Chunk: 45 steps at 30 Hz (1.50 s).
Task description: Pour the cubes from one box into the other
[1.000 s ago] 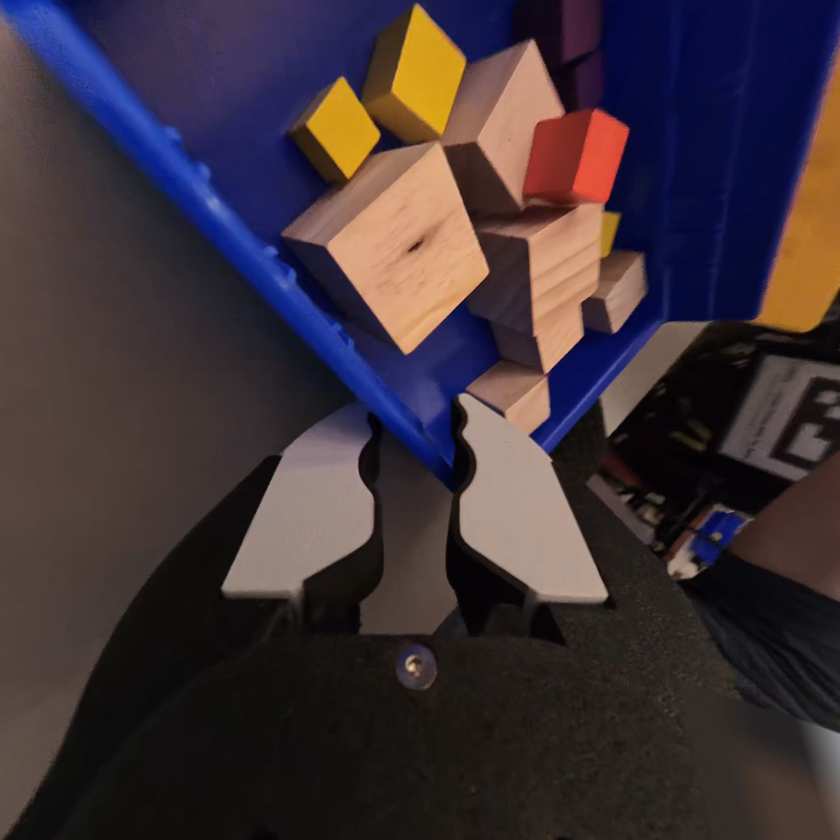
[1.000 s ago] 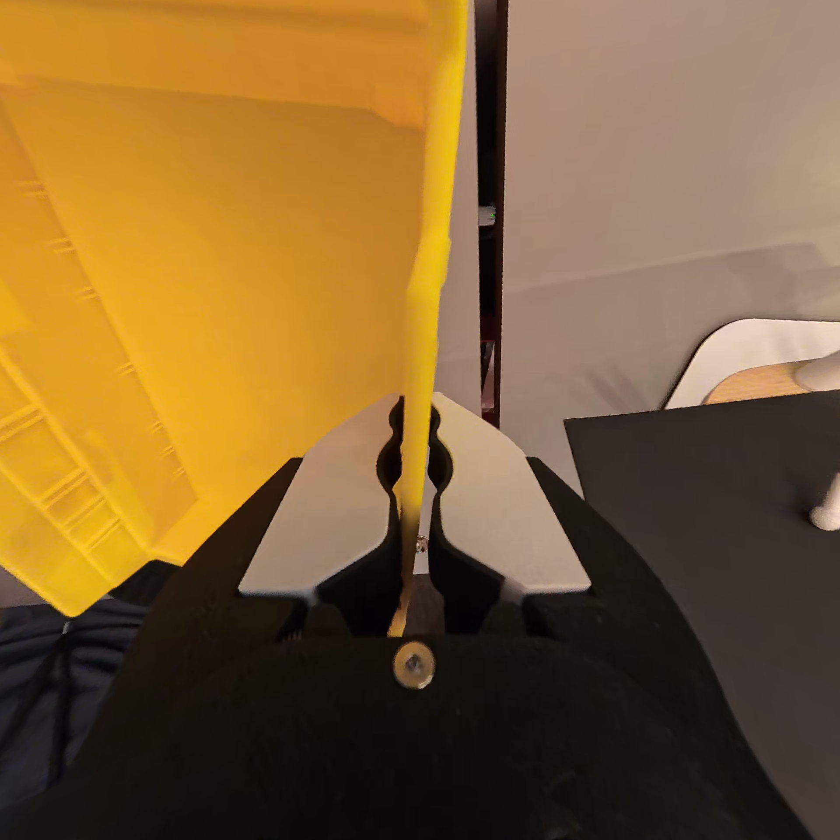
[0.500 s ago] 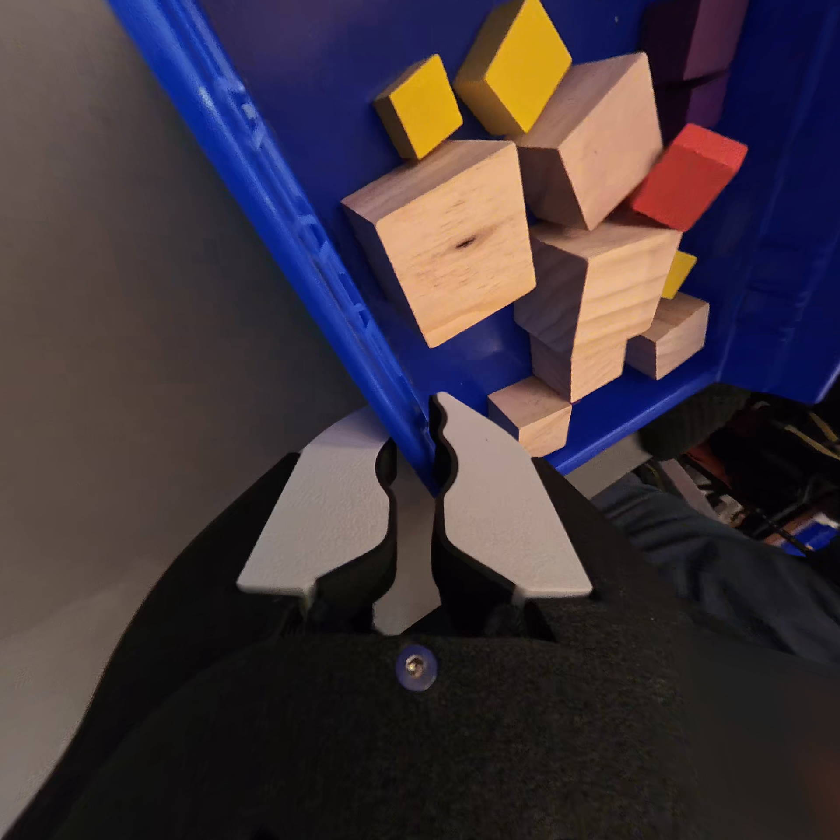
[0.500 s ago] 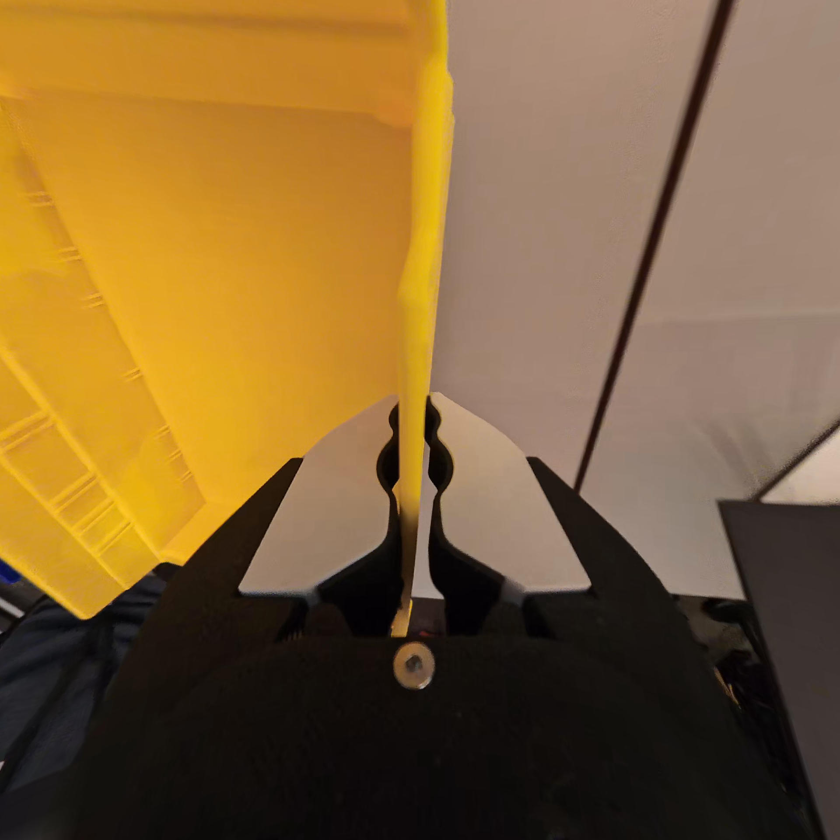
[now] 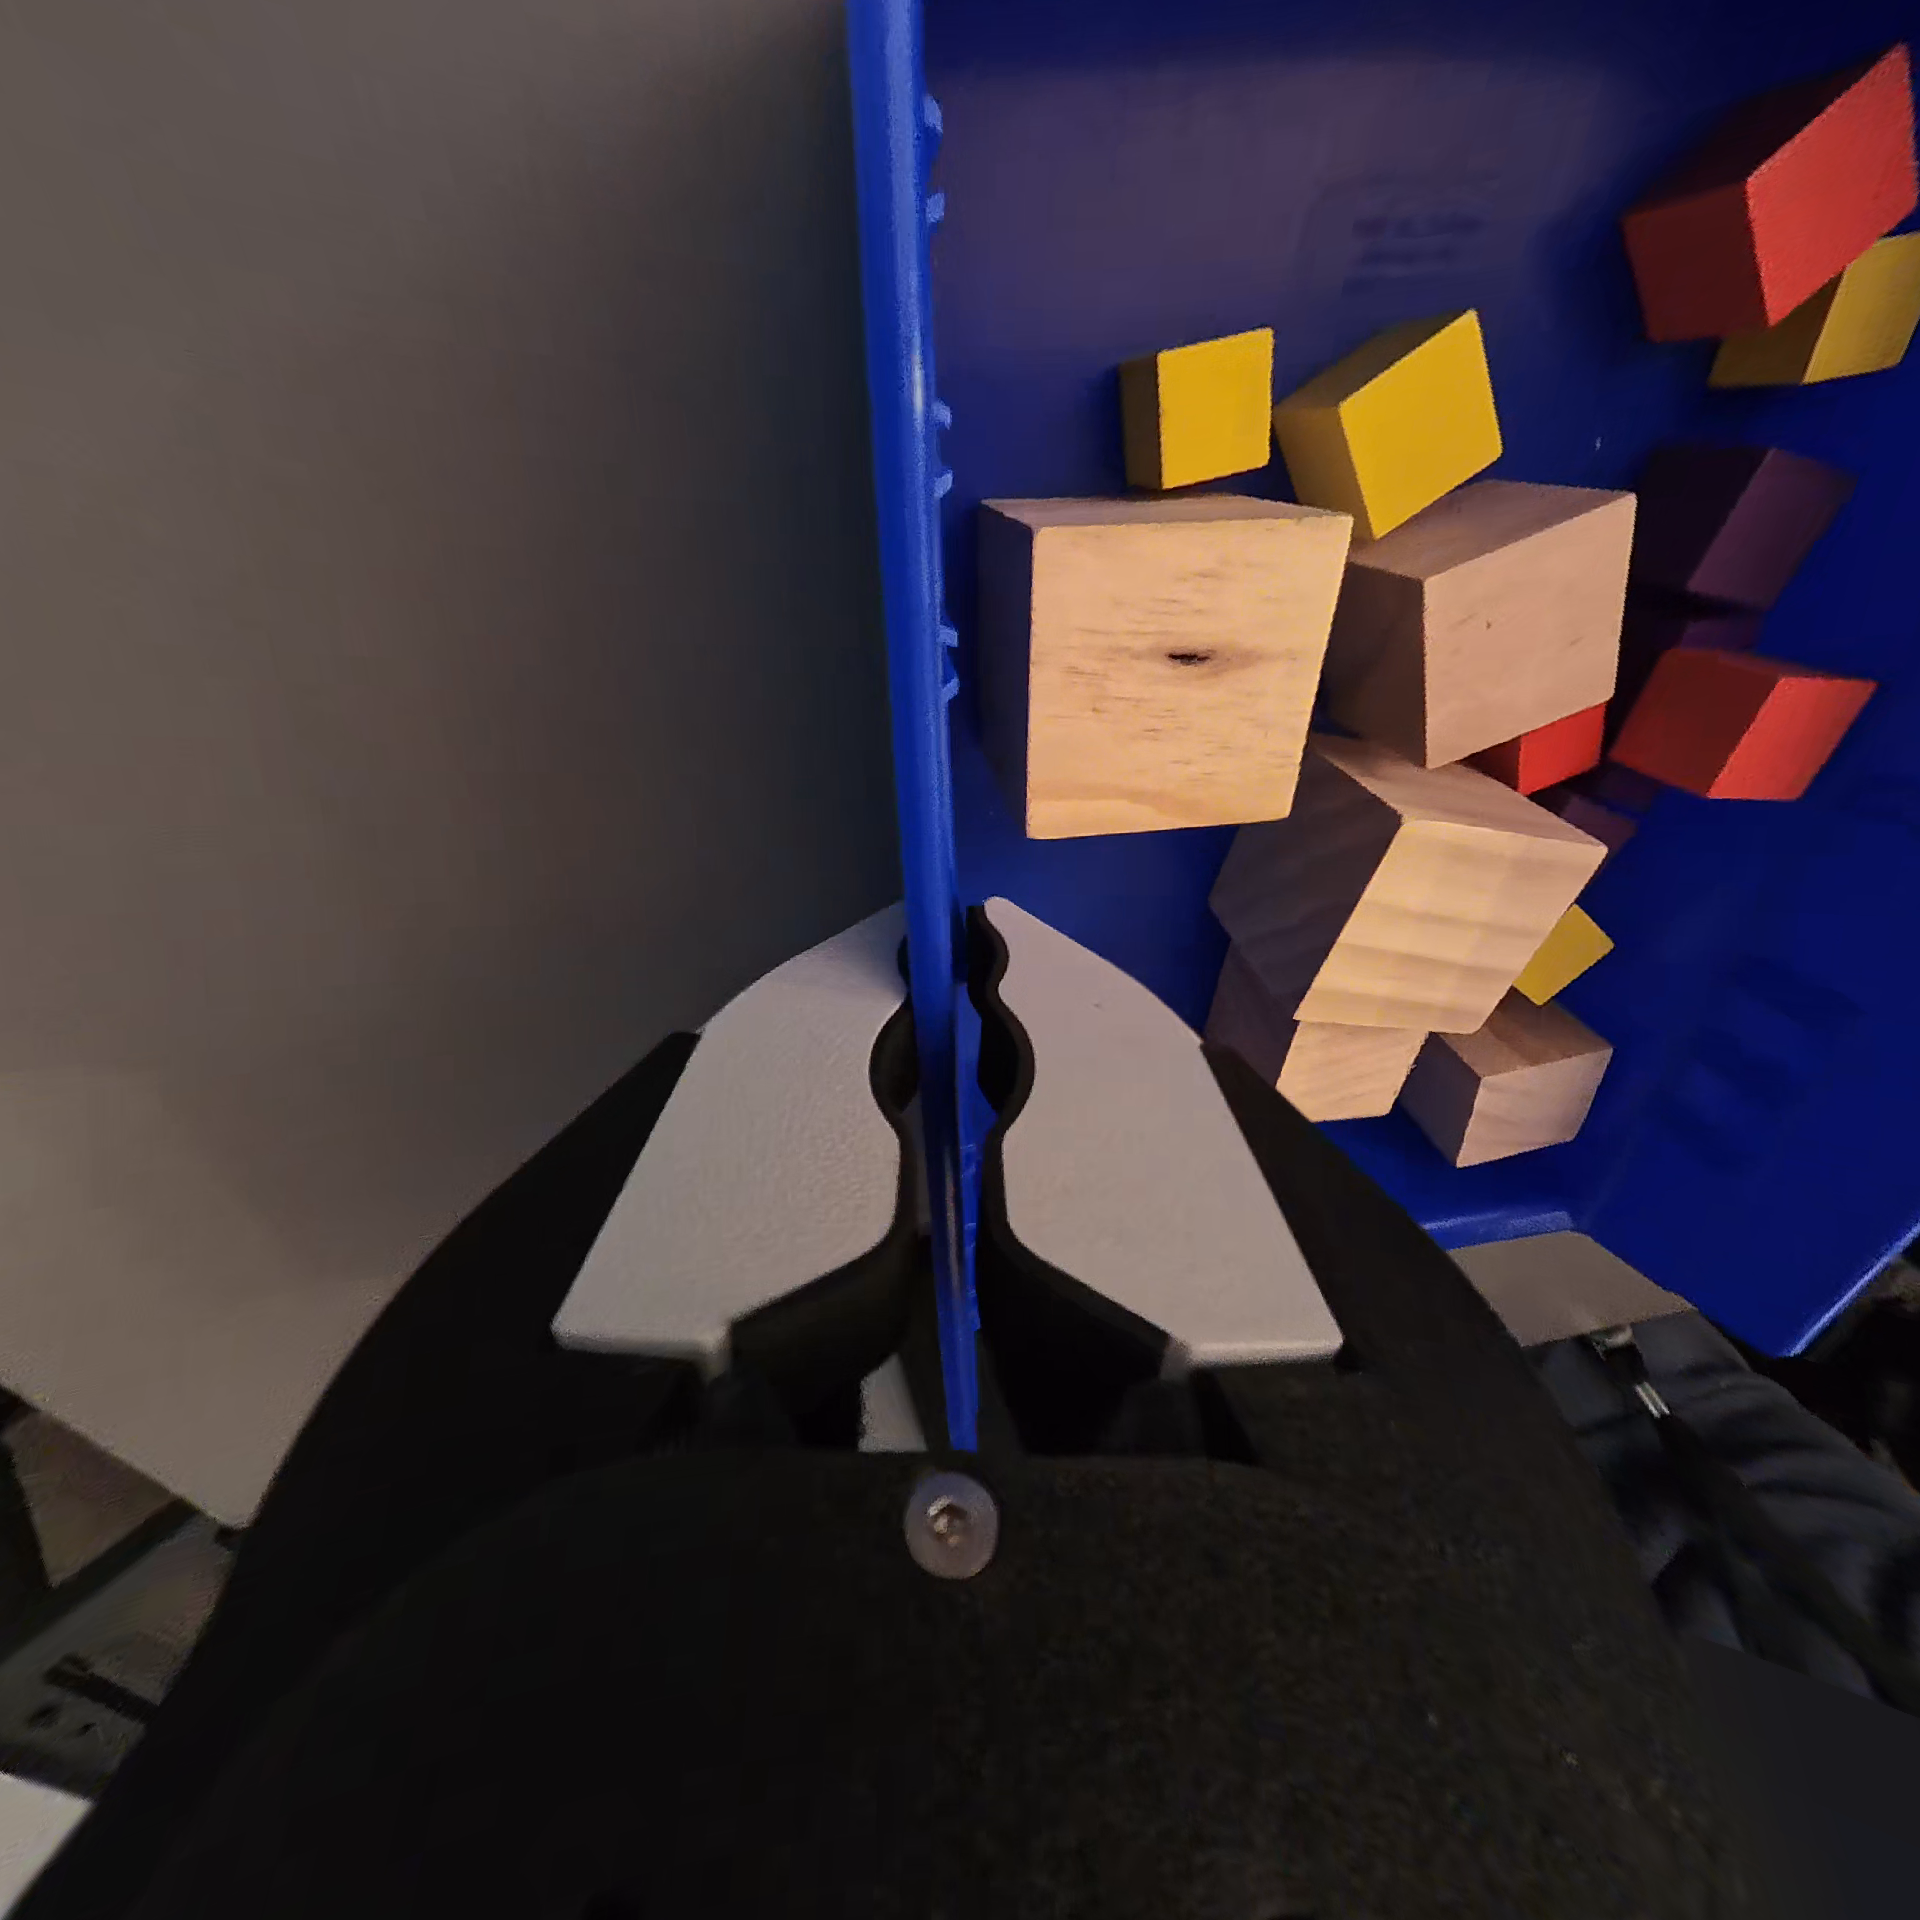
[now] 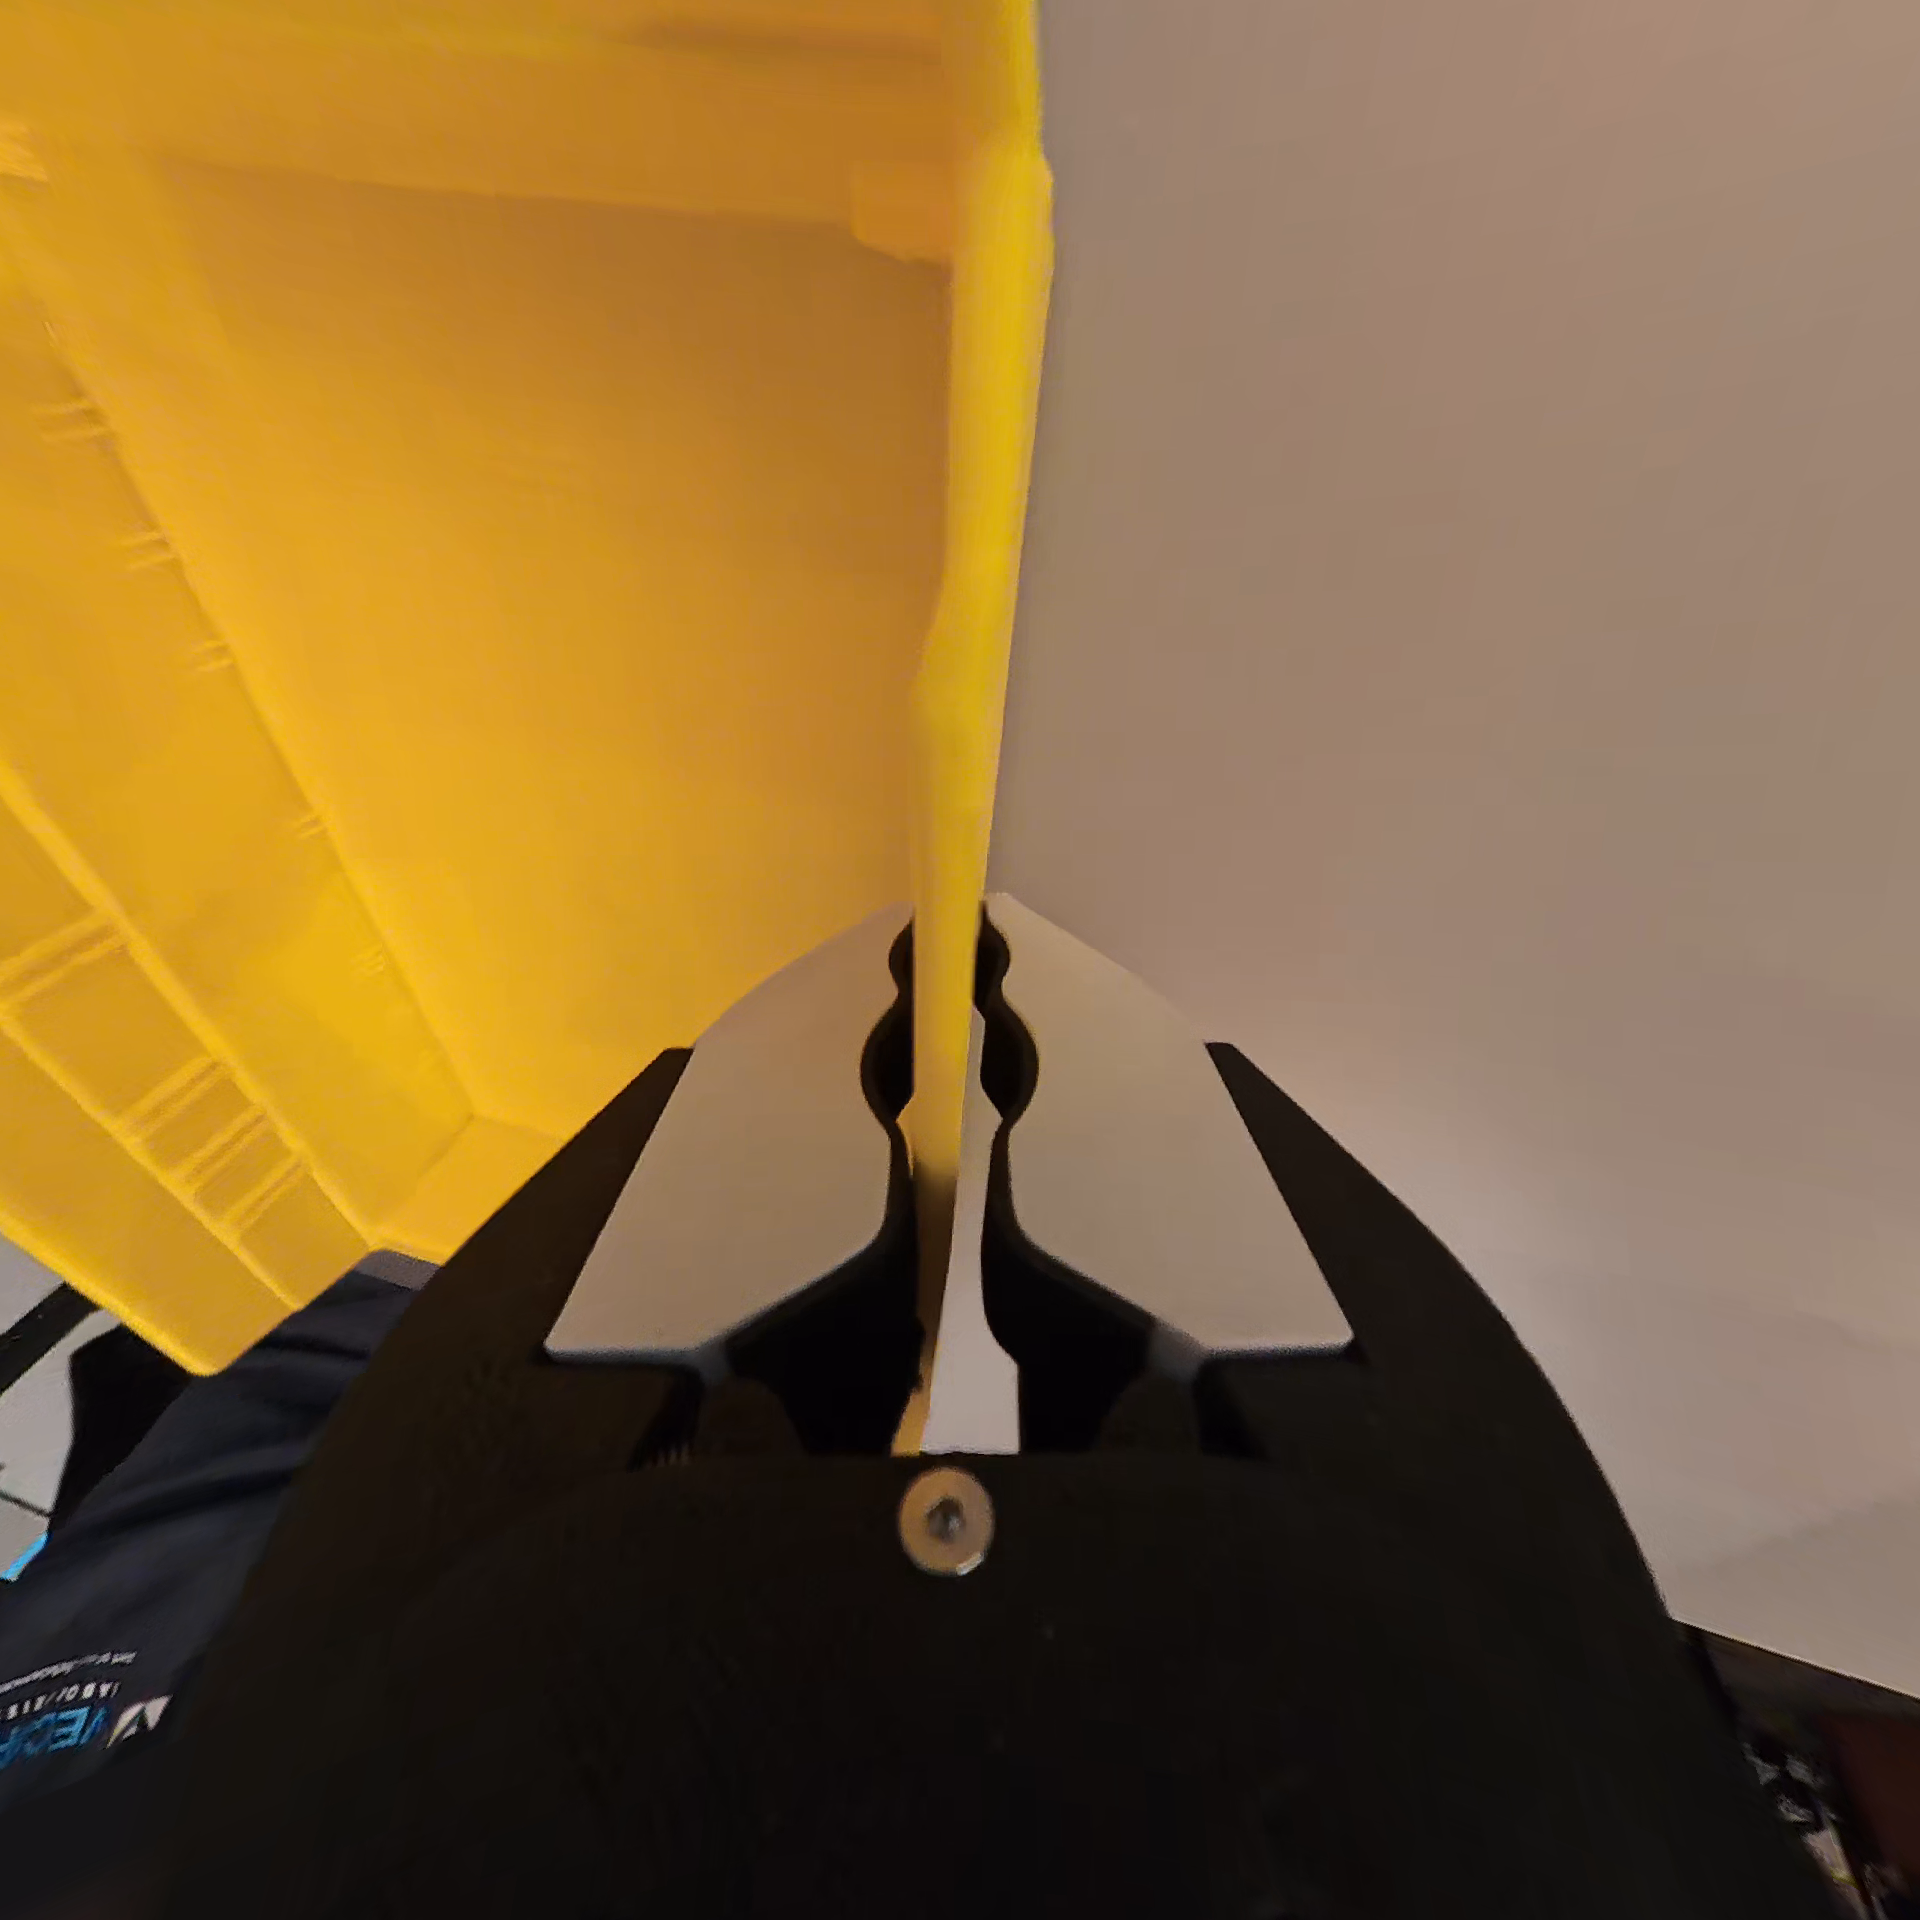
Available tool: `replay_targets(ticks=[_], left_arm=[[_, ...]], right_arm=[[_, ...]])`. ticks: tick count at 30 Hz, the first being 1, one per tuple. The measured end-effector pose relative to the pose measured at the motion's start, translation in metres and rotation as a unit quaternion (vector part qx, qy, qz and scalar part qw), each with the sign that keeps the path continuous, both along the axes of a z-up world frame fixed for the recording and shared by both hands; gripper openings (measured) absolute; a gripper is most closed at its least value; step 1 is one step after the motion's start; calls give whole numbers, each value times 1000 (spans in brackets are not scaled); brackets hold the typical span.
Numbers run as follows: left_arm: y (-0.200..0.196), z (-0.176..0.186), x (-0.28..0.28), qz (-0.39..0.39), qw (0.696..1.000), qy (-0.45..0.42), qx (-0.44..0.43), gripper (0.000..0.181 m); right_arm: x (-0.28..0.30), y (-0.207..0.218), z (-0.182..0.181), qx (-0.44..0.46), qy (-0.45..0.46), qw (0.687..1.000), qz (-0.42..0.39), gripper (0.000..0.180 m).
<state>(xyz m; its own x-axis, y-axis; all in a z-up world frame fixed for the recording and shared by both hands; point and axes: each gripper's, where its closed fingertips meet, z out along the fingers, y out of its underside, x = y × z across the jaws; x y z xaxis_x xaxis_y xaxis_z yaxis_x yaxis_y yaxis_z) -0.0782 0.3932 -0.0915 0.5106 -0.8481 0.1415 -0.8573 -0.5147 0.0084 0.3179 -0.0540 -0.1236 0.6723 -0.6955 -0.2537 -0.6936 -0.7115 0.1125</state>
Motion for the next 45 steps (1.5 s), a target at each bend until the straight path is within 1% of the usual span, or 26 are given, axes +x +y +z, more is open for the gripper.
replay_targets(ticks=[4, 7, 10, 12, 14, 15, 16, 17, 18, 19, 20, 21, 22, 23, 24, 25, 26, 27, 28, 32, 34, 35, 38, 40, 42, 45], left_arm=[[26, 0, -25, 28, 999, -17, 5, 5], [31, 1, -33, 33, 999, -34, 0, 6], [32, 1, -34, 27, 999, -43, -2, 6], [32, 0, -34, 21, 999, -42, 1, 6], [32, 0, -34, 17, 999, -40, 4, 6], [32, 0, -34, 14, 999, -39, 5, 6], [32, 0, -34, 12, 999, -38, 5, 6], [32, 0, -34, 10, 999, -38, 6, 6], [32, 0, -34, 7, 999, -38, 7, 6], [32, 0, -34, 5, 999, -40, 8, 6], [32, 0, -34, 5, 999, -42, 9, 7], [33, 0, -34, 6, 999, -45, 10, 6], [33, 0, -34, 7, 999, -46, 11, 6], [33, 0, -34, 9, 999, -46, 12, 7], [33, 0, -34, 10, 999, -45, 14, 7], [33, -1, -34, 9, 999, -42, 18, 7], [33, -1, -34, 8, 999, -38, 22, 7], [33, -2, -35, 7, 999, -31, 26, 7], [32, -5, -37, 4, 999, -21, 30, 6], [31, -10, -39, -11, 998, 14, 55, 8], [31, -10, -40, -11, 998, 12, 59, 9], [31, -10, -39, -10, 998, 7, 57, 8], [27, -16, -43, -3, 999, 12, 34, 7], [27, -19, -44, 0, 999, 14, 29, 6], [27, -19, -43, -17, 999, 12, 29, 6], [26, -19, -43, -9, 1000, 1, 27, 6]], right_arm=[[-11, 17, 0, -1, -4, 1000, 14, 8], [-13, 20, 1, -1, -9, 999, 30, 11], [-10, 22, 9, 17, -20, 999, 21, 15], [-3, 23, 26, 30, -63, 997, 17, 12], [11, 24, 57, 39, -155, 987, 11, 11], [16, 31, 79, 60, -210, 976, 5, 10], [15, 47, 106, 104, -266, 958, 4, 10], [6, 70, 135, 166, -320, 933, 18, 10], [-7, 94, 166, 229, -380, 895, 44, 10], [-23, 116, 199, 278, -458, 841, 65, 7], [-46, 138, 226, 322, -533, 776, 98, 7], [-75, 158, 241, 353, -584, 718, 137, 7], [-110, 183, 243, 387, -593, 681, 186, 9], [-142, 210, 234, 415, -558, 688, 208, 18], [-170, 236, 214, 432, -491, 724, 218, 30], [-197, 259, 189, 433, -410, 770, 226, 46], [-219, 278, 163, 415, -337, 811, 237, 53], [-234, 295, 140, 388, -283, 844, 239, 54], [-244, 310, 120, 365, -244, 867, 238, 55], [-268, 352, 69, 301, -118, 929, 177, 53], [-270, 362, 50, 248, -114, 947, 171, 54], [-267, 364, 43, 216, -125, 954, 169, 59], [-266, 370, 32, 152, -129, 967, 158, 54], [-267, 370, 22, 110, -132, 973, 155, 44], [-269, 370, 12, 76, -131, 976, 155, 26], [-264, 372, 10, 57, -144, 979, 135, 16]])
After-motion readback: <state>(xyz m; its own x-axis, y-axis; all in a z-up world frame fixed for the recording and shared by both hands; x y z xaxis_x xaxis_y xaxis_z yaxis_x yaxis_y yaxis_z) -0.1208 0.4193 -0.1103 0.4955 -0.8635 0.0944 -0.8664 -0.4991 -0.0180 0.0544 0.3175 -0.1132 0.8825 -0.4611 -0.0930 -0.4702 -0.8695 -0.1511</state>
